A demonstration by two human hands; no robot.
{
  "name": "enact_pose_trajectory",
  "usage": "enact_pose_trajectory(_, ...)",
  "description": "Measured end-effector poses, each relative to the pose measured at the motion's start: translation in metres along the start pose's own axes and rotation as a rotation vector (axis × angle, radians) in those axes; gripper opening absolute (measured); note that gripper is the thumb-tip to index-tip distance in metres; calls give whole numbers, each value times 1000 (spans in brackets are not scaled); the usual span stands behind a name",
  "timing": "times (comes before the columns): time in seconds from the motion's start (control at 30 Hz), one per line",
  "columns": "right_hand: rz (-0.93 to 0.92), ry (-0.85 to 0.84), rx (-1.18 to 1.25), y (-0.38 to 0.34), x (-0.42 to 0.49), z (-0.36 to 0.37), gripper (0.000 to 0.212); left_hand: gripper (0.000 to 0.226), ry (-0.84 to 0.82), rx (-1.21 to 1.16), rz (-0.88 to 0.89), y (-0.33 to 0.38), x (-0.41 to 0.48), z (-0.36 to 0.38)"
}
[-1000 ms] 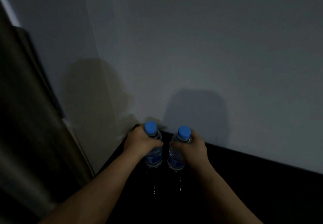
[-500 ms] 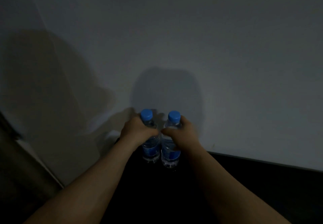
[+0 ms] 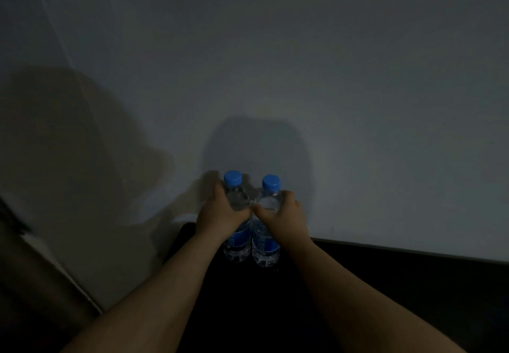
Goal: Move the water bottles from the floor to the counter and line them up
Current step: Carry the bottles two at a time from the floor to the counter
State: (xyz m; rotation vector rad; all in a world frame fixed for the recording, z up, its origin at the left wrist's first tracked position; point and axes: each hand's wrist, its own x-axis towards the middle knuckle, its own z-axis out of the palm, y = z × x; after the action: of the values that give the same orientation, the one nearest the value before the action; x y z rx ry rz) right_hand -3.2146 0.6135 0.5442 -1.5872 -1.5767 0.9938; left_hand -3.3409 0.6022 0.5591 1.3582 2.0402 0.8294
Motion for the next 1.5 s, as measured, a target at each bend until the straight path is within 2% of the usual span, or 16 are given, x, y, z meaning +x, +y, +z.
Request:
enact_pose_trajectory(0.13, 20, -37, -60, 2, -14, -9, 79, 82, 50, -2, 31, -7, -10, 2)
enact_pose_trajectory(0.3, 6, -34, -240, 11, -38, -31, 68, 84, 88, 60, 62, -17, -37, 1)
enact_pose_trajectory(0.37, -4, -39, -321, 14, -53, -42, 66, 77, 129, 196, 65, -19, -53, -1)
enact_pose_trajectory(0.5, -52, -54, -562, 26, -89, -66, 62, 55, 136, 434, 183, -13, -92, 6)
enact_pose_trajectory(0.67, -6, -31, -687, 51, -134, -102, 61, 52, 12, 562, 381, 4, -133, 42)
enact_pose_trajectory(0.9, 70, 33, -704, 104, -211, -182, 58, 40, -158, 683, 659, 45, -215, 126)
enact_pose_trajectory(1.17, 337, 178, -706, 189, -337, -310, 55, 38, -311, 643, 933, 126, -358, 242)
enact_pose_trajectory(1.3, 422, 291, -693, 236, -415, -379, 56, 35, -451, 624, 1090, 162, -440, 300)
enact_pose_trajectory(1.5, 595, 422, -718, 306, -534, -471, 45, 38, -572, 642, 1279, 204, -561, 393)
